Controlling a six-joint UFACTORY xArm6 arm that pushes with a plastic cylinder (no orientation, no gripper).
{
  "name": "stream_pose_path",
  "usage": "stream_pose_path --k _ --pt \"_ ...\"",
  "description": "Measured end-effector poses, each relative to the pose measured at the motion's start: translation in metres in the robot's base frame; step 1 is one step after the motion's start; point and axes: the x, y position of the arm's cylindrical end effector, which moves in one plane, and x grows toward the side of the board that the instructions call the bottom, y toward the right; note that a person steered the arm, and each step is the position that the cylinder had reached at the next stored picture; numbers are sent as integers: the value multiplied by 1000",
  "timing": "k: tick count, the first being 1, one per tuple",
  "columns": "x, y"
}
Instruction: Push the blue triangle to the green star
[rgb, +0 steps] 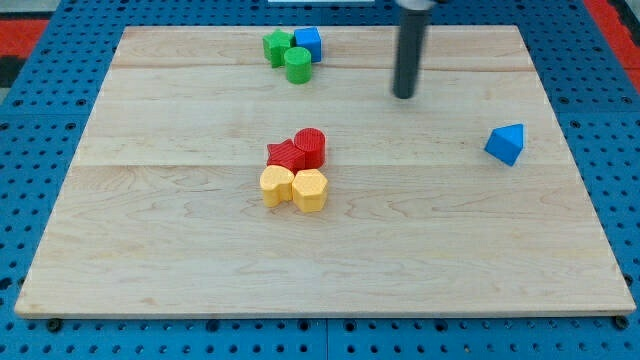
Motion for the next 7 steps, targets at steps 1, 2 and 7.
stream_pose_path --k 1,2,7 --pt "23 79" --pt "57 156" --pt "39 30"
